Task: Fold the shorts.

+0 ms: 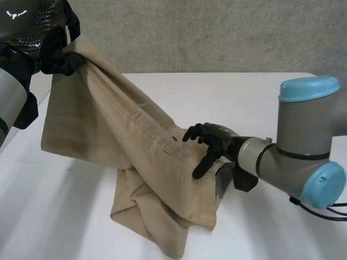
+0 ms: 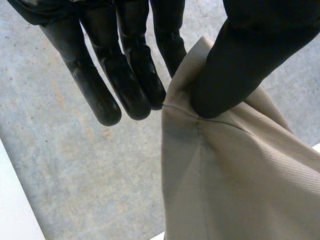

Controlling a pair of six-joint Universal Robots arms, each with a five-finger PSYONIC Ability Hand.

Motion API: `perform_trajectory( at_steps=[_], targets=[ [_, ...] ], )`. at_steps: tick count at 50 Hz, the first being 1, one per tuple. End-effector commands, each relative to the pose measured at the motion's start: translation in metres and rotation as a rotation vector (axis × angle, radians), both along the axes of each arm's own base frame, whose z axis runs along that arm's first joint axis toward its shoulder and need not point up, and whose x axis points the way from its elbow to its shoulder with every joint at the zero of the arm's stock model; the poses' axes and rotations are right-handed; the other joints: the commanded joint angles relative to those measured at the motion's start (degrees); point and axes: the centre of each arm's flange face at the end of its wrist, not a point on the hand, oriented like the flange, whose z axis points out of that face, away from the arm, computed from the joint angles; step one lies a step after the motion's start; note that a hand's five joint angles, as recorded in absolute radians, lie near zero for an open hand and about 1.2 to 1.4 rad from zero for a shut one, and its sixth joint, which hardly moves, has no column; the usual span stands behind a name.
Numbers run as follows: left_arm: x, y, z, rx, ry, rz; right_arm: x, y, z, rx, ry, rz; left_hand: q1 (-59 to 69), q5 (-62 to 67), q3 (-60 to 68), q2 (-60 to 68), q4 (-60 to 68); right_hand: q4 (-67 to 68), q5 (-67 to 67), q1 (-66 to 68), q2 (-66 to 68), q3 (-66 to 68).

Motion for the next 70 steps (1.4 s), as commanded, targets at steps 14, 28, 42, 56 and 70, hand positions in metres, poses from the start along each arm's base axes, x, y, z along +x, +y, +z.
perform_trajectory(
  at_steps=[14, 28, 42, 56, 70],
  targets=[
    [0.001, -0.002, 0.0, 0.001, 0.001, 0.006, 0.016, -0.003, 0.004, -0.119, -0.077, -0.089, 14.41, 15.57, 11.77, 11.37, 11.23, 58.04, 57.99, 60.43, 56.36, 57.48],
    [0.01, 0.014, 0.04, -0.12, 0.066, 0.009, -0.04, 0.018, 0.177, -0.889, 0.115, -0.142, 14.41, 15.57, 11.77, 11.37, 11.23, 58.04, 57.99, 60.43, 56.36, 57.48],
    [0.039, 0.078, 0.113, -0.354, 0.233, -0.015, -0.083, 0.099, 0.297, -1.235, 0.092, -0.247, 14.41, 15.57, 11.77, 11.37, 11.23, 58.04, 57.99, 60.43, 56.36, 57.48],
    [0.029, 0.05, 0.073, -0.214, 0.16, -0.004, -0.064, 0.066, 0.24, -1.055, 0.193, -0.153, 14.41, 15.57, 11.77, 11.37, 11.23, 58.04, 57.99, 60.43, 56.36, 57.48],
    [-0.02, -0.101, -0.053, 0.062, 0.015, 0.034, 0.0, -0.028, 0.11, -0.875, 0.296, -0.043, 14.41, 15.57, 11.77, 11.37, 11.23, 58.04, 57.99, 60.43, 56.36, 57.48]
  ],
)
